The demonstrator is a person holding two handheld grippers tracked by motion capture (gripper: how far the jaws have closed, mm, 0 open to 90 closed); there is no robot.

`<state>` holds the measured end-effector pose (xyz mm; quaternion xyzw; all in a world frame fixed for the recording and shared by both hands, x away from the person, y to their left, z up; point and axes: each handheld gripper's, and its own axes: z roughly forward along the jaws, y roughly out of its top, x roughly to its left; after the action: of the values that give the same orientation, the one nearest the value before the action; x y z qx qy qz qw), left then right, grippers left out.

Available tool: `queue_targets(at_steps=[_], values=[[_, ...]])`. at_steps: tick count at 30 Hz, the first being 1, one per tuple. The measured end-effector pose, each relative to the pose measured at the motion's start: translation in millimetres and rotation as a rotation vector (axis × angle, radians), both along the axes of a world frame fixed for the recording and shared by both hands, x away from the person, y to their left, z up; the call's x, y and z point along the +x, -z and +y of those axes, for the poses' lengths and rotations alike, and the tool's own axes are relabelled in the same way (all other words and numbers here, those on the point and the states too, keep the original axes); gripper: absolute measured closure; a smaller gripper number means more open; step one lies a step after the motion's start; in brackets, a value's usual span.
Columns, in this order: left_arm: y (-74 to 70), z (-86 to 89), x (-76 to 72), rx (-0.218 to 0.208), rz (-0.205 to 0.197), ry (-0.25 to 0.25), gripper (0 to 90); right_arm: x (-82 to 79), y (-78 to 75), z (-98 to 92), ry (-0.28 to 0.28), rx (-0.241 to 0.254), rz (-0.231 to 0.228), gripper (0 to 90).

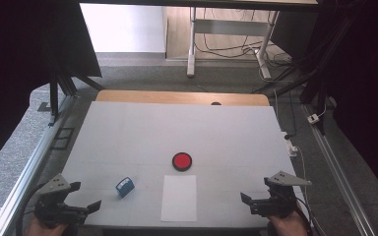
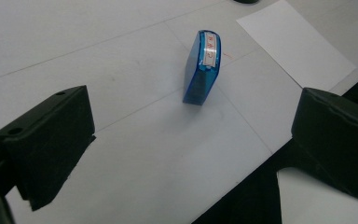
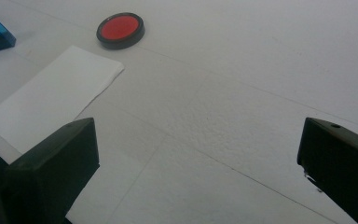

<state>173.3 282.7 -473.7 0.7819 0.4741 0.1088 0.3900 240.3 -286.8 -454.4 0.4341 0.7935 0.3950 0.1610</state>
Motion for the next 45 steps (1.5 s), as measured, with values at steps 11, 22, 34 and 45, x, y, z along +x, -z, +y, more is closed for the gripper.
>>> queue_targets(at_steps=[11,22,34,45], values=[[0.2,-1.3,0.5,0.008,0.000,-0.004,0.0,1.7,0.8,0.0,-0.018,0.013,0.019,0.0],[0.5,-8.9,0.8,0.077,0.005,-0.009,0.0,2.3,1.3,2.2,-0.034,-0.006,0.032,0.0],[-1.1,-10.9,1.9,0.100,0.002,-0.002,0.5,2.6,1.6,2.4,-0.035,-0.004,0.036,0.0],[-3.0,-14.5,8.8,0.114,-0.005,-0.010,0.0,3.0,1.8,2.6,-0.034,-0.008,0.038,0.0]])
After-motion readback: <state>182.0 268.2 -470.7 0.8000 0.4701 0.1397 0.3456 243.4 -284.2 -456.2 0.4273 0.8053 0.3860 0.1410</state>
